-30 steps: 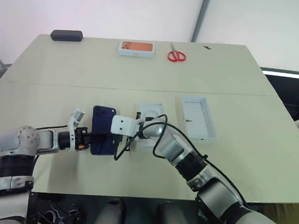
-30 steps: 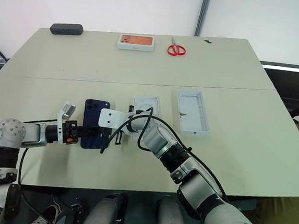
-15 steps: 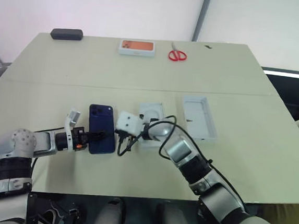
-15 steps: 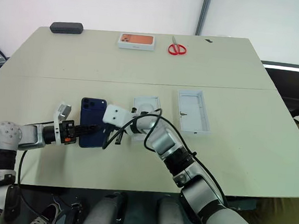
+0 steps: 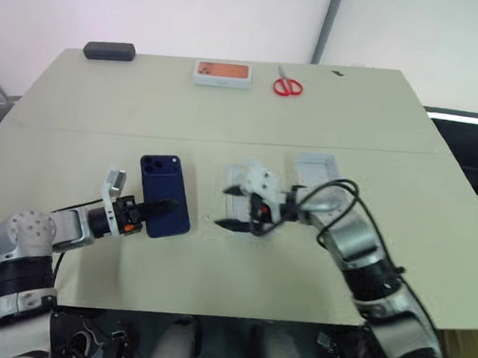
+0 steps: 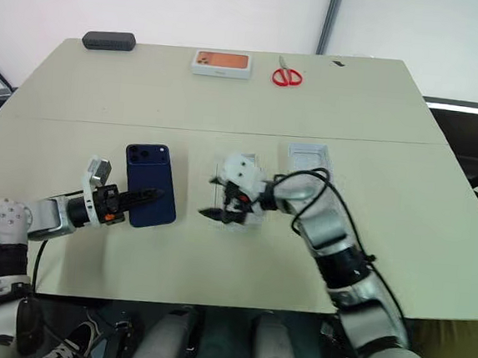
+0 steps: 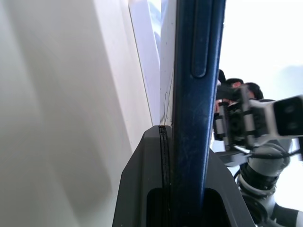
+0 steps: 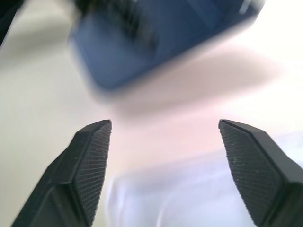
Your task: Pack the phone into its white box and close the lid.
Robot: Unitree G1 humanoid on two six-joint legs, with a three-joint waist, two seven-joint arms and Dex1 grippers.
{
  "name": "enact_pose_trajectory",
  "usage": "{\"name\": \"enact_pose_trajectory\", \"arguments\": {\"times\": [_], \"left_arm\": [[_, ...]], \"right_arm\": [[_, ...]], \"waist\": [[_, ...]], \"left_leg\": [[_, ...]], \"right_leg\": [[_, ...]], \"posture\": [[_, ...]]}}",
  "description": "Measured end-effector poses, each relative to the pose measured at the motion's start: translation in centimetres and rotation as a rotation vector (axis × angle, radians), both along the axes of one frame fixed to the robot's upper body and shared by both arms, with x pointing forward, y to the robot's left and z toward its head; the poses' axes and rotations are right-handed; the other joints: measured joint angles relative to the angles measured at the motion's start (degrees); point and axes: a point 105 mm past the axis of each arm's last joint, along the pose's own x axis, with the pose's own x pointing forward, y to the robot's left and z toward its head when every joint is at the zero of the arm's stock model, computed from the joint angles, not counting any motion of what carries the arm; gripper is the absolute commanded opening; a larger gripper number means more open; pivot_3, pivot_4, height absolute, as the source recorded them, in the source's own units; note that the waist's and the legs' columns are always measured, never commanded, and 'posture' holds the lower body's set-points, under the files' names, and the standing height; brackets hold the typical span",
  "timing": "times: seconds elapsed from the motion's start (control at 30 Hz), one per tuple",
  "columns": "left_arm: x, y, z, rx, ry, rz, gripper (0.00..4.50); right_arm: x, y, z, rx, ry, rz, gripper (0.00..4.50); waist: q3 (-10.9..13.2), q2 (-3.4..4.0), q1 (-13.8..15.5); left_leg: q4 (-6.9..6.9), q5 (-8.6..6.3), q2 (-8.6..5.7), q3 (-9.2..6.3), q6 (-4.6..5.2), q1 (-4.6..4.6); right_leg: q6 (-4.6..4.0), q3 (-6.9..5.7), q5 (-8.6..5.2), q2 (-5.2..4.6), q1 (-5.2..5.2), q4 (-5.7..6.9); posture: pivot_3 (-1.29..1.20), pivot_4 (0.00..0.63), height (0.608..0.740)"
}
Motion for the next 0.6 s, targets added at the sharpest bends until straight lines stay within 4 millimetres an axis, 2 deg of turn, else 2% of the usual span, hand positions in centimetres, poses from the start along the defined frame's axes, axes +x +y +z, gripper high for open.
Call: {"name": "enact_pose_trajectory", "arguments": {"times": [0.1,0.2,0.4,0.5,0.6], "left_arm": [[0.0,-0.6,-0.2,-0.017,0.004,-0.006,0.0],[0.0,-1.0,-0.2,-0.025,0.0,-0.011,0.0],[0.0,-1.5,-0.2,-0.02,-0.001,-0.011,0.0],[0.0,-1.7,-0.2,-0.019,0.001,-0.017,0.0],[0.0,-1.8,-0.1,-0.013,-0.002,-0.016,0.0]], "right_arm": [[-0.5,-1.1,-0.9,-0.084,-0.035,0.034,3.9],[-0.7,-1.2,-1.5,-0.124,-0.072,0.057,3.9],[-0.2,-2.1,-2.6,-0.196,-0.106,0.053,3.9],[-0.2,-2.3,-2.7,-0.21,-0.113,0.07,3.07],[0.0,-2.3,-2.5,-0.213,-0.121,0.06,1.63]], "waist": [[0.01,-0.02,-0.15],[0.02,-0.03,0.03],[0.11,-0.19,0.29],[0.14,-0.23,0.34],[0.14,-0.23,0.3]], "left_leg": [[0.01,0.0,0.05,0.02,0.0,0.01],[0.06,0.02,0.06,0.0,-0.03,0.01],[0.15,0.03,0.02,0.0,-0.02,0.01],[0.14,0.03,0.03,-0.02,-0.03,0.01],[0.14,0.03,0.03,-0.02,-0.03,0.01]], "right_leg": [[-0.01,0.0,0.0,0.08,-0.03,0.01],[-0.04,0.0,0.02,0.1,0.0,0.02],[-0.04,0.0,0.02,0.02,0.08,-0.02],[-0.04,-0.02,0.02,0.04,0.08,-0.02],[-0.04,-0.02,0.03,0.04,0.08,-0.01]], "posture": [[0.0,0.15,0.74],[0.0,0.15,0.74],[0.0,0.15,0.74],[0.0,0.15,0.74],[0.0,0.15,0.74]]}}
